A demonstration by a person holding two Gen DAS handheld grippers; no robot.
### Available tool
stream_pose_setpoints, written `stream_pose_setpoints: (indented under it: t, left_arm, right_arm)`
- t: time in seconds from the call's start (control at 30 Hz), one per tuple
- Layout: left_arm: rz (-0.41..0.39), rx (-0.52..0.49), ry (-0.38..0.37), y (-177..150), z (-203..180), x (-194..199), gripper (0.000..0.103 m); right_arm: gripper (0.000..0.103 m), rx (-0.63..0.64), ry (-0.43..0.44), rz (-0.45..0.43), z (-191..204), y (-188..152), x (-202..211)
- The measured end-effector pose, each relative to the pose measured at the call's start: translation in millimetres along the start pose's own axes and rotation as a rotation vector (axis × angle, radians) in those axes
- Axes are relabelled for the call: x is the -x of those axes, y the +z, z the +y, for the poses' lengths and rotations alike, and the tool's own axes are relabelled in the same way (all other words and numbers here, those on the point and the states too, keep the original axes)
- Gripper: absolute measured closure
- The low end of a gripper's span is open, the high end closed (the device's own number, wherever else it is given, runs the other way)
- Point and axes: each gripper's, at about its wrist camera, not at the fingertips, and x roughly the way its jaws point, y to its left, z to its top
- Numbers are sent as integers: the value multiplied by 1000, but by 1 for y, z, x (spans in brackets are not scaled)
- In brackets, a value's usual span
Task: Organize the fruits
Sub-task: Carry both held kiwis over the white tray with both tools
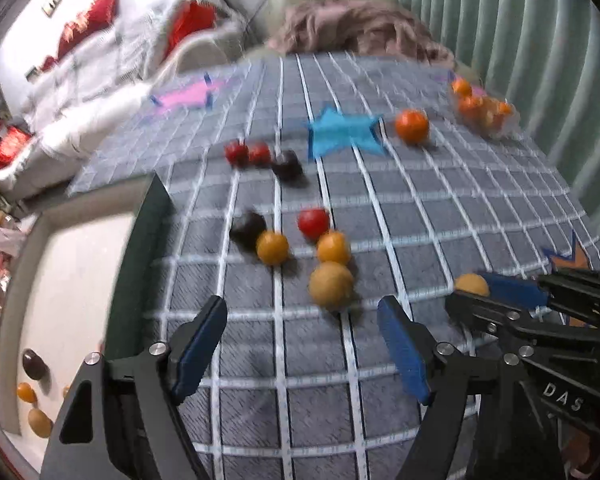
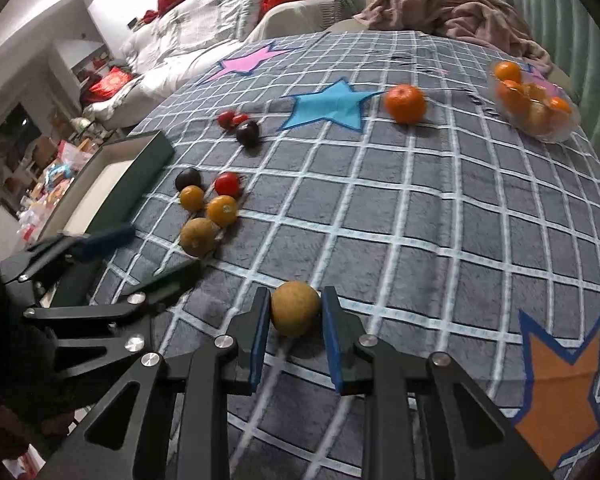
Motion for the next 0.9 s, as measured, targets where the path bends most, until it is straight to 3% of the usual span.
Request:
stream_pose_setpoints:
  t: [0.2,0.23,0.33,0.47,0.9]
  left_arm:
    - [30,-20,-2,8,-8,-13,25]
    - [37,-18,-1,9,-9,-16,30]
    - [80,-20,-11,9,-11,-25,63]
    - [87,11,-42,8,-7,-26,76]
    - [86,61,-74,-3,20,6,76]
  right_arm:
    - [75,-37,2,-2,-11,0,2]
    - [75,-36,2,-2,-11,-1,2]
    - [75,-38,1,-2,-11,-1,2]
    - [75,-41,0,-4,-11,-1,5]
    - [75,-3,2,-22,11,5,20]
